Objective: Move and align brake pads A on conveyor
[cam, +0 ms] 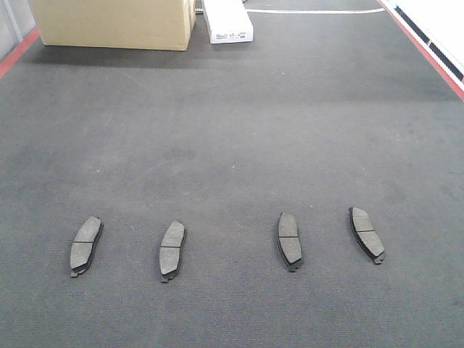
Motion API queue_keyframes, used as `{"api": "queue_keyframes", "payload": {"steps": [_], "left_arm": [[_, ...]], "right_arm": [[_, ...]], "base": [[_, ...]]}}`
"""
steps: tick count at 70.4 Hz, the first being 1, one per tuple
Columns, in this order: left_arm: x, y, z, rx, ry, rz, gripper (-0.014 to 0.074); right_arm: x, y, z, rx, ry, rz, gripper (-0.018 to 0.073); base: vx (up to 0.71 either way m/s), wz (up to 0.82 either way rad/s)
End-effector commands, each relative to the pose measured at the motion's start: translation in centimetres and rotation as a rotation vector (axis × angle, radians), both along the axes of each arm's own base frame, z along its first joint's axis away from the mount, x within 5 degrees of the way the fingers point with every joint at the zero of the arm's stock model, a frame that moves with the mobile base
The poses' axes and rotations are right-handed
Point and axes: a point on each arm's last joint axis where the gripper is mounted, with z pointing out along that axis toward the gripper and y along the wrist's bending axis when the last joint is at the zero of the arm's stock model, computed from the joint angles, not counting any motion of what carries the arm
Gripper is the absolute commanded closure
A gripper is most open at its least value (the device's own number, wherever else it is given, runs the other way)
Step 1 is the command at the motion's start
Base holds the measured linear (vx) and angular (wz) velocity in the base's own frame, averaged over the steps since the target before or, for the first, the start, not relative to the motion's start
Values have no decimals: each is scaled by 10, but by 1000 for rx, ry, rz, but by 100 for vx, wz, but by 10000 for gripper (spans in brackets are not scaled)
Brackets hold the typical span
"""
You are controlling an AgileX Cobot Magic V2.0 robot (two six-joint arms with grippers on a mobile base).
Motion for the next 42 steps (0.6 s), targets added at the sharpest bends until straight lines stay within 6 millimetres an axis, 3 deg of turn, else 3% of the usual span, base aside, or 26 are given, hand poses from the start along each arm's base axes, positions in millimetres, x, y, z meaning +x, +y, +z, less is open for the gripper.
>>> {"api": "queue_keyframes", "payload": {"steps": [1, 42], "left_arm": [[0, 0, -1, -10, -60, -7, 602], [0, 0, -1, -10, -60, -7, 602]], "right_arm": [[-1, 0, 14, 14, -82, 6, 569], [0, 0, 12, 3, -85, 1, 569]], "base": [[0, 0], [0, 0]]}}
